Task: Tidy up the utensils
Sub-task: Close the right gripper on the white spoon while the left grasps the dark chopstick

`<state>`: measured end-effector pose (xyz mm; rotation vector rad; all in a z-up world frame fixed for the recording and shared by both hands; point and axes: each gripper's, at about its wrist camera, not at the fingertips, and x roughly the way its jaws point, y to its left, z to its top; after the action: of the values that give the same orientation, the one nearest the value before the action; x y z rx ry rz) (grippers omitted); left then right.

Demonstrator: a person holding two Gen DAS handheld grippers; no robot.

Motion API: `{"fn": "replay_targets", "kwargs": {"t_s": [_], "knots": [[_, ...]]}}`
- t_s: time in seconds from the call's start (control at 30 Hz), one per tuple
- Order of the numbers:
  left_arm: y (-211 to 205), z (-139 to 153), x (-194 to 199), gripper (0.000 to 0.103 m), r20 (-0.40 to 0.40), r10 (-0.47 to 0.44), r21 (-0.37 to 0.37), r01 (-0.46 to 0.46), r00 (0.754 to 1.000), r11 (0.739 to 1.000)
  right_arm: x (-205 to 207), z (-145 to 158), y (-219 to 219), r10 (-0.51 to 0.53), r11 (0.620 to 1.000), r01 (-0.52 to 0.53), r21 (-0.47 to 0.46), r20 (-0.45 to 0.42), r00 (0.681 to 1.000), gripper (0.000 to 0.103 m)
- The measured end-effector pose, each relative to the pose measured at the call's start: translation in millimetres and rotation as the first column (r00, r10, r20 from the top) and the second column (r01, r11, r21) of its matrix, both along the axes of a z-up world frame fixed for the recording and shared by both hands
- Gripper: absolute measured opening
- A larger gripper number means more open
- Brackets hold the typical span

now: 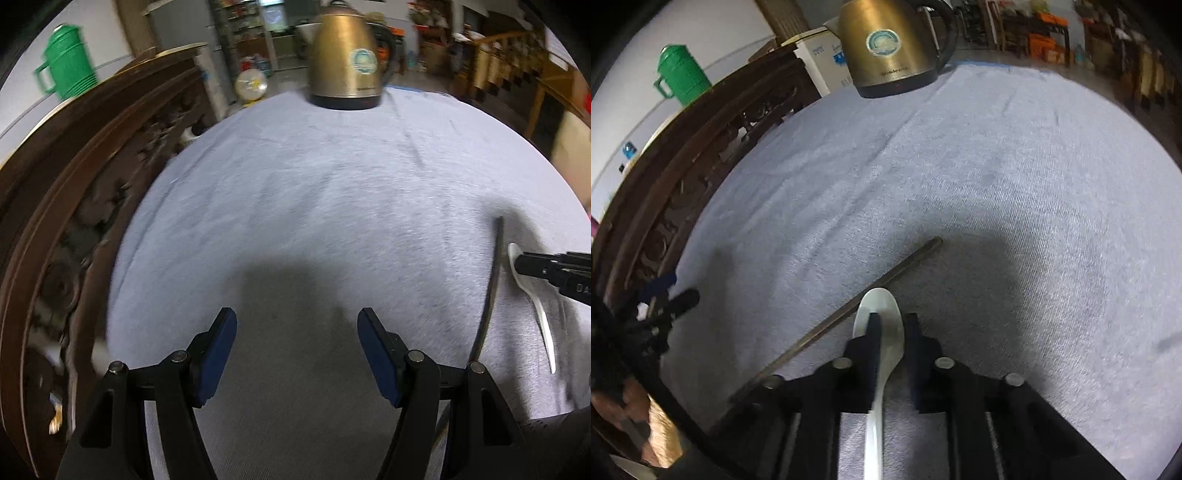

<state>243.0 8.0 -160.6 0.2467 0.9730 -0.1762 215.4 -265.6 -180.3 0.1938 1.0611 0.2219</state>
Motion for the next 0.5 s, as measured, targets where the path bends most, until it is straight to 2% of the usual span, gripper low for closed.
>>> {"fn": "replay_targets", "kwargs": {"t_s": [0.13,0.27,0.5], "knots": [[-20.1,-0.9,15.2,0.069,-0.032,-0.133,-0.055,0.131,0.991,0.99,-4.1,-0.3,-15.3,-0.06,0.998,0.06,-0.012,0.02,0.998,0.006],[-50.4,-3.7,26.3,0.069,-0.057,-0.261,-0.113,0.253,0.964,0.961,-8.1,0.9,-35.2,-0.125,0.992,0.126,-0.022,0.037,0.991,0.006],[-106.3,-16.0,44.3,0.069,-0.102,-0.397,-0.137,0.383,0.912,0.914,-11.5,3.5,-60.9,-0.186,0.982,0.187,-0.016,0.046,0.982,0.006]]}}
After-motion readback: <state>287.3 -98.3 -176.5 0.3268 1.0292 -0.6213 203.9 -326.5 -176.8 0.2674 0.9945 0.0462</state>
